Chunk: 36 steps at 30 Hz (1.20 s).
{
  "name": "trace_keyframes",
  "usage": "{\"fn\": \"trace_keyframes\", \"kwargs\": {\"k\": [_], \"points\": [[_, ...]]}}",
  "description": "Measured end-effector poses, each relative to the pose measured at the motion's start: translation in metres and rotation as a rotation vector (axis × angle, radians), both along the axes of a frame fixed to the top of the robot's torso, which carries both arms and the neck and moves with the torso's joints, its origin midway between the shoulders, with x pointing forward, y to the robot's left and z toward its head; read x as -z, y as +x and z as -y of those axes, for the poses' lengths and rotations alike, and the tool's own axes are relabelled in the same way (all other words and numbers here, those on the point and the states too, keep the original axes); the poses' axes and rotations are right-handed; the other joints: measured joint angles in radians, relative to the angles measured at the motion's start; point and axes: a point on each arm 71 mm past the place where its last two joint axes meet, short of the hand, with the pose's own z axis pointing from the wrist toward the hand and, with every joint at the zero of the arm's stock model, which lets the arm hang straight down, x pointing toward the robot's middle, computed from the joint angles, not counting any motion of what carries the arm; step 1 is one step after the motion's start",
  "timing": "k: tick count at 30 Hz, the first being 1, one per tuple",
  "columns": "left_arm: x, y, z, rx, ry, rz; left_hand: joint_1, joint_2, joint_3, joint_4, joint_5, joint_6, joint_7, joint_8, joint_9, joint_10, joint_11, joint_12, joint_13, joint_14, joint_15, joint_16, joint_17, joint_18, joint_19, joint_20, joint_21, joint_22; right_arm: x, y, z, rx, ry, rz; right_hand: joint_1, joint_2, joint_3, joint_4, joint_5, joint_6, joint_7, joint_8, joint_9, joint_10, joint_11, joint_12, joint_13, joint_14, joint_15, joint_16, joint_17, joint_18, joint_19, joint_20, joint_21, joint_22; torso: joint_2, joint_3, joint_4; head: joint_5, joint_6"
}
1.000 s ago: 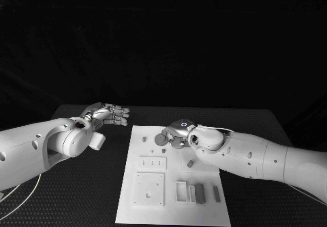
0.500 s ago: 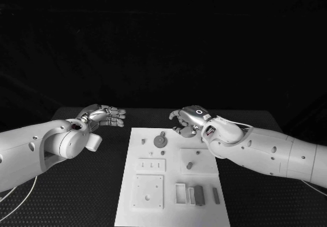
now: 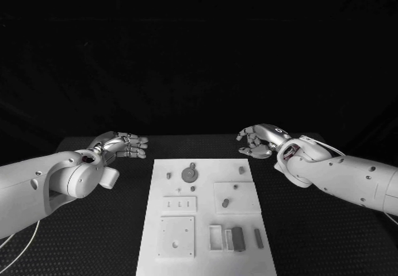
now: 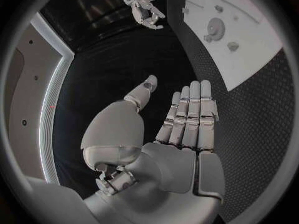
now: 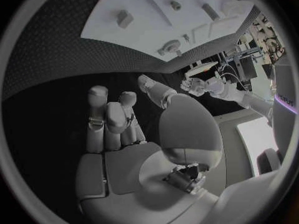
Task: Assemble the parts on the task board
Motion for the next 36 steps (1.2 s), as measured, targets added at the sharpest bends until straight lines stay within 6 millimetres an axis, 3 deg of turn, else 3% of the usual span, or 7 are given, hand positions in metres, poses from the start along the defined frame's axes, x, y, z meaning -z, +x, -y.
{"fn": "trace_keyframes", "kwargs": {"k": [5,11,13,15,16,20,36], "points": [[0.002,0.000,-0.001,0.000,0.003,0.001,0.007,0.007,0.000,0.000,0.000,0.000,0.000,0.000,0.000,0.000,0.000,0.000,0.000,0.000,0.000,0.000,0.003,0.000,0.000,0.000,0.000,0.001,0.003,0.002,0.026,0.017,0.005,-0.046,0.000,-0.026,0.002,0.002,0.000,-0.006,0.005,-0.002,0.000,-0.071,0.011,-0.253,-0.197,-0.053,0.007,-0.044,-0.020,0.000,-0.058,0.019,-0.036,0.000,-0.001,0.0050,-0.0039,-0.006,0.002],[0.002,0.001,-0.003,-0.003,0.006,0.002,0.007,0.007,0.000,0.000,0.000,0.000,0.000,0.000,0.000,0.000,0.000,0.000,0.000,0.000,0.000,-0.004,0.004,0.000,0.000,0.000,0.000,0.001,0.012,0.005,0.041,0.015,-0.010,-0.101,0.002,-0.046,0.002,0.002,0.000,-0.024,0.015,-0.005,0.002,-0.090,0.021,-0.450,-0.354,-0.078,0.029,-0.056,-0.030,0.002,-0.087,0.037,-0.054,0.000,0.000,0.0058,-0.0055,-0.012,0.003],[0.003,0.001,-0.004,-0.003,0.008,0.003,0.007,0.007,0.000,0.000,0.000,0.000,0.000,0.000,0.000,0.000,0.000,0.000,0.000,0.000,0.000,-0.004,0.004,0.000,0.000,0.000,0.000,0.001,0.020,0.006,0.043,0.019,-0.019,-0.118,0.001,-0.046,-0.002,-0.002,0.000,-0.028,0.016,-0.005,0.006,-0.040,0.030,-0.503,-0.405,-0.082,0.029,-0.056,-0.034,0.002,-0.088,0.038,-0.055,0.000,0.000,0.0056,-0.0055,-0.015,0.005],[0.003,0.002,-0.004,-0.003,0.009,0.003,0.007,0.007,0.000,0.000,0.000,0.000,0.000,-0.004,0.000,0.000,0.000,0.000,0.000,0.000,0.000,-0.004,0.005,0.000,0.000,0.000,0.000,0.001,0.029,0.005,0.043,0.021,-0.031,-0.134,0.008,-0.053,-0.018,-0.002,0.000,-0.016,0.006,-0.003,0.007,0.042,0.009,-0.422,-0.343,-0.081,0.010,-0.056,-0.038,0.006,-0.091,0.039,-0.058,0.000,0.000,0.0050,-0.0052,-0.017,0.005],[0.004,0.002,-0.004,-0.004,0.010,0.002,0.007,0.007,0.000,0.000,0.000,0.000,0.000,-0.004,0.000,0.000,0.000,0.000,0.000,0.000,0.000,-0.004,0.005,0.000,0.000,0.000,0.000,0.001,0.033,0.005,0.043,0.021,-0.037,-0.142,0.008,-0.053,-0.033,-0.002,0.000,-0.014,-0.004,-0.002,0.007,0.080,-0.005,-0.268,-0.212,-0.081,-0.004,-0.055,-0.040,0.024,-0.085,0.041,-0.062,0.000,0.000,0.0043,-0.0049,-0.018,0.005],[0.005,0.002,-0.005,-0.003,0.012,0.001,0.007,0.007,0.000,0.000,0.000,0.000,0.000,-0.004,0.000,0.000,0.000,-0.004,0.000,0.000,0.000,-0.004,0.005,0.000,0.000,0.000,0.000,0.001,0.045,0.005,0.042,0.017,-0.055,-0.171,0.012,-0.057,-0.044,0.002,-0.001,-0.040,-0.014,-0.009,0.003,-0.066,-0.009,0.146,0.161,-0.085,-0.013,0.004,-0.014,0.041,-0.067,0.036,-0.047,0.001,-0.001,0.0033,-0.0030,-0.019,0.005],[0.006,0.002,-0.004,0.003,0.014,-0.001,0.007,0.007,0.000,0.000,0.000,0.000,0.000,-0.004,-0.001,0.000,0.000,-0.004,0.000,0.000,0.000,-0.008,0.007,0.000,0.000,0.000,0.000,0.001,0.069,0.002,0.026,-0.030,-0.050,-0.234,-0.004,-0.030,-0.105,-0.022,-0.001,-0.046,-0.020,-0.005,0.010,-0.073,-0.009,0.241,0.216,-0.081,-0.010,0.066,0.032,0.040,-0.057,0.022,-0.003,0.001,-0.002,-0.0015,-0.0022,-0.015,-0.006]]}}
